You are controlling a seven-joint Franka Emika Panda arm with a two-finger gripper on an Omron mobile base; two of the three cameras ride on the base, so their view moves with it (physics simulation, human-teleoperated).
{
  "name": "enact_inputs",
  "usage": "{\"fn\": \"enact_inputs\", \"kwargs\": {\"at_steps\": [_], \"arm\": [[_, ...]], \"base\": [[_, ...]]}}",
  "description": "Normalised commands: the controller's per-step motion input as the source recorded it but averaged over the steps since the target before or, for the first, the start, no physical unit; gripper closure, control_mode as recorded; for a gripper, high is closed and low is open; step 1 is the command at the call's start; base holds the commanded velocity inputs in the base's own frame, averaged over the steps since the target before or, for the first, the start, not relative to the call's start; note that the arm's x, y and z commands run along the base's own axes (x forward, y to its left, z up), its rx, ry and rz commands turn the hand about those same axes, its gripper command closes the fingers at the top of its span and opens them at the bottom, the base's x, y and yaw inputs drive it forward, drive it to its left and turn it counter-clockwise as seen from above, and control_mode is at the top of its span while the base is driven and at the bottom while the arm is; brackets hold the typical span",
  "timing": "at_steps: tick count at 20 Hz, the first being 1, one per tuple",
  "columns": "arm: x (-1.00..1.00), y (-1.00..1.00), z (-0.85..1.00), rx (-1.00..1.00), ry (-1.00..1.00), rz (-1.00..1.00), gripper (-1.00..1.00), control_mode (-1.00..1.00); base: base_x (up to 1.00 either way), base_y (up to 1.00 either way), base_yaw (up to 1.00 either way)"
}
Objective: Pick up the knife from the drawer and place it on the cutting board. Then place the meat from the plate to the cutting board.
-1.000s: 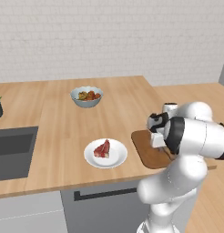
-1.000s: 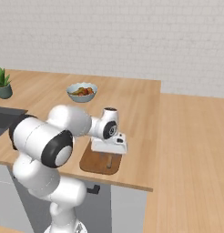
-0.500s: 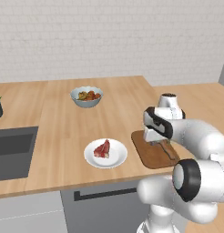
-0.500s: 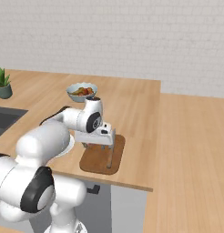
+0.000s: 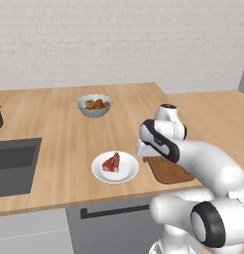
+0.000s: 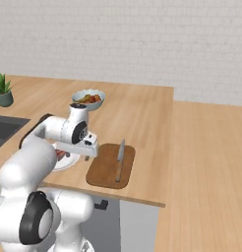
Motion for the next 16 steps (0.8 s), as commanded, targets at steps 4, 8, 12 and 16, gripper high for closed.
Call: {"fn": "enact_inputs", "kwargs": {"at_steps": [4, 8, 12, 16], "arm": [[0.03, 0.74, 0.27, 0.09, 0.27, -0.05, -1.00, -1.00], [0.16, 0.62, 0.04, 0.00, 0.02, -0.03, -1.00, -1.00], [0.30, 0.54, 0.00, 0.00, -0.06, -0.02, -1.00, -1.00], [0.56, 0.36, -0.11, 0.00, 0.00, 0.00, -1.00, -1.00]], "base": [[0.00, 0.00, 0.00], [0.00, 0.00, 0.00], [0.00, 0.00, 0.00], [0.00, 0.00, 0.00]]}}
